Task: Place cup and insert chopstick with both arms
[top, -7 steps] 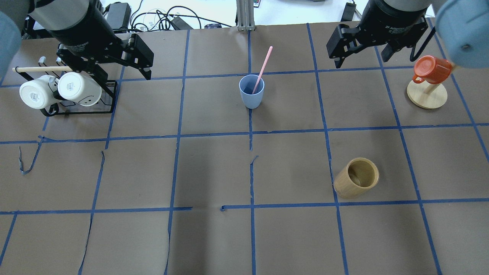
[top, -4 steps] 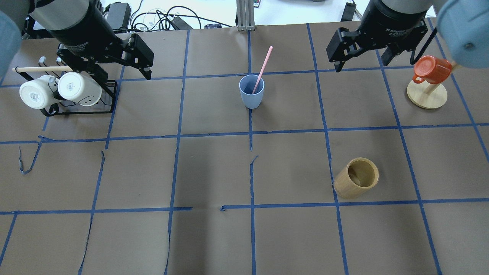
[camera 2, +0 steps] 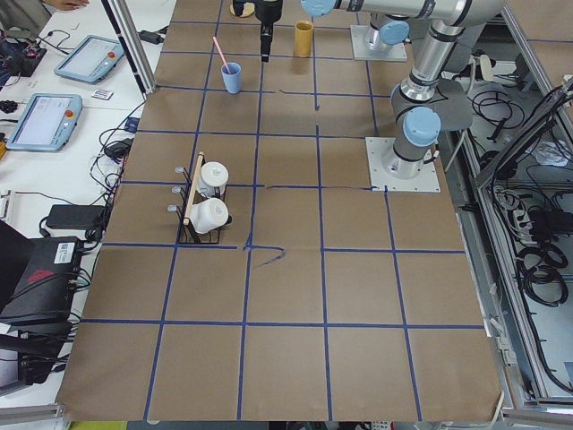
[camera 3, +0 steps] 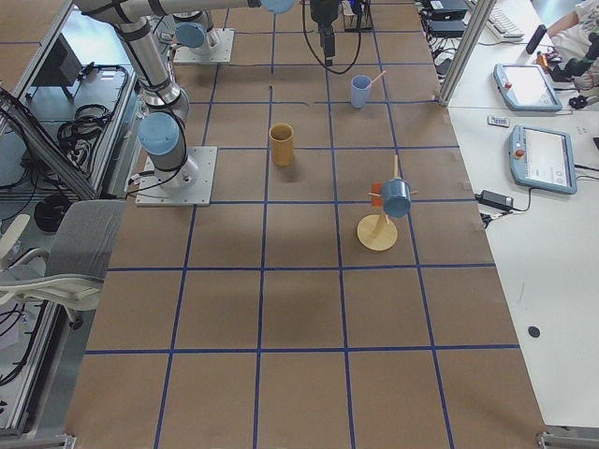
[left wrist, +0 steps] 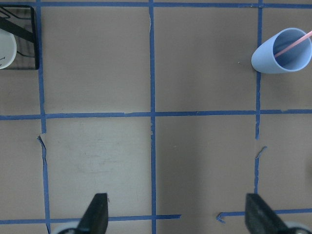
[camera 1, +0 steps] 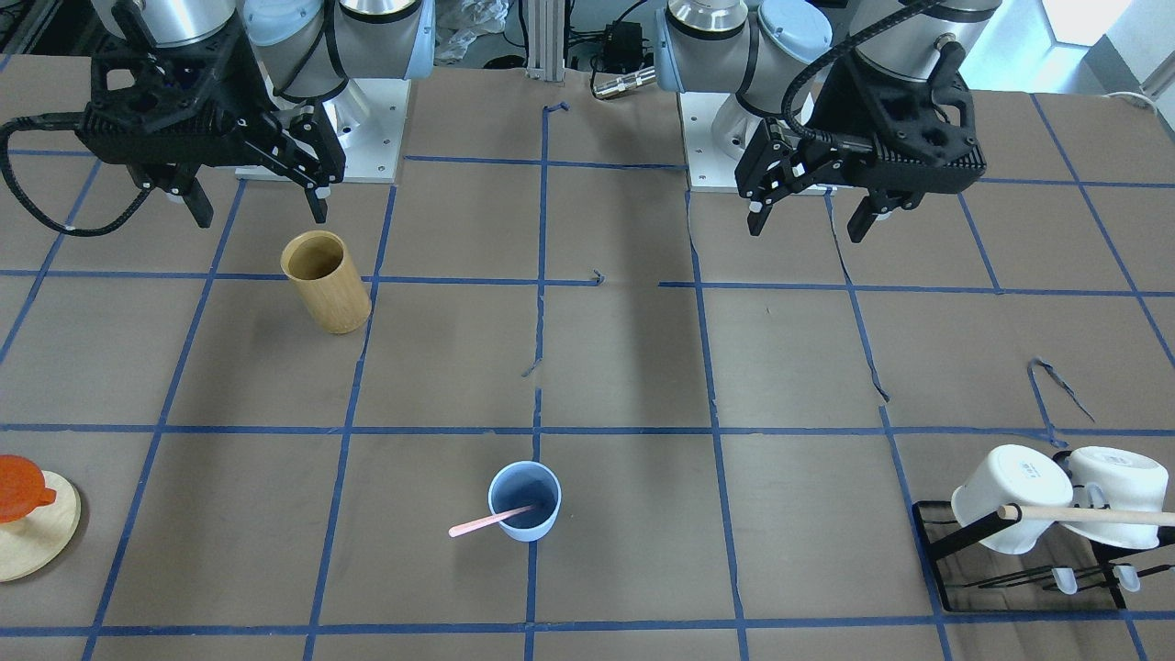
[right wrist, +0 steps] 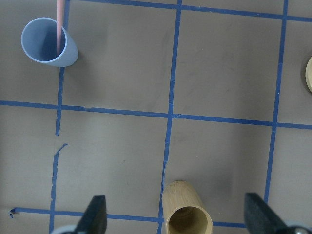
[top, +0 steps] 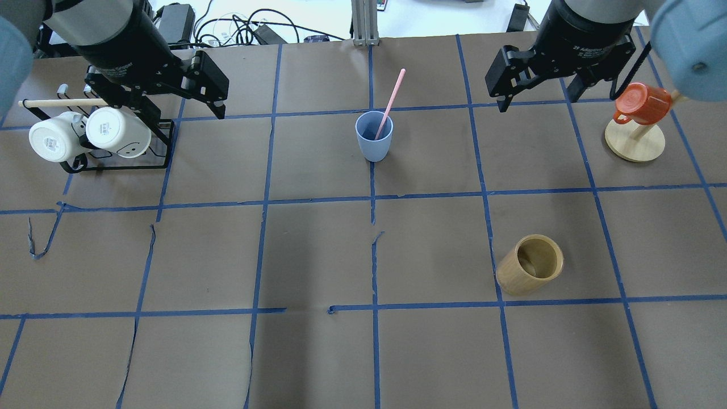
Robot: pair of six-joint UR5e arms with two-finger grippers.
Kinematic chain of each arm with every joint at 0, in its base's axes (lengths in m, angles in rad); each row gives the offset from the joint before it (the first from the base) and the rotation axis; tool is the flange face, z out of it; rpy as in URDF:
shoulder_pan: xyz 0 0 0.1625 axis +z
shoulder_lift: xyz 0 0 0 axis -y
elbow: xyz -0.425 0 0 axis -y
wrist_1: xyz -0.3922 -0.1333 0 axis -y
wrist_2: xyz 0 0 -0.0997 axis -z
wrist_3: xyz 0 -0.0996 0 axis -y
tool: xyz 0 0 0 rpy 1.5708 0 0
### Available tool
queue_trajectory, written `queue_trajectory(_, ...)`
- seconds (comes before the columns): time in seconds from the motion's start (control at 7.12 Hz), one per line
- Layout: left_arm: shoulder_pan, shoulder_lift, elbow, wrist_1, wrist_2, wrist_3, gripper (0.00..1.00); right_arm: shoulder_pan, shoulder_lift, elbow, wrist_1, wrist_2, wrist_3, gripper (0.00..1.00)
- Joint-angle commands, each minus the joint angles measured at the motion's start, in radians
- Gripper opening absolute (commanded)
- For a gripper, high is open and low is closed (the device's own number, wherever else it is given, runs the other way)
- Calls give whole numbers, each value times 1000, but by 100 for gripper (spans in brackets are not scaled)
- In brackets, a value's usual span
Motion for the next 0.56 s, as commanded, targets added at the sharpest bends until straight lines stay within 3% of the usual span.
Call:
queue_trajectory(0.0, 0, 0, 1, -2, 0, 0, 100, 0, -2, 0, 1, -1, 0, 100)
queue_trajectory(0.42, 0, 1, 0, -5, 0, 0, 100, 0, -2, 0, -1, -1, 0, 100)
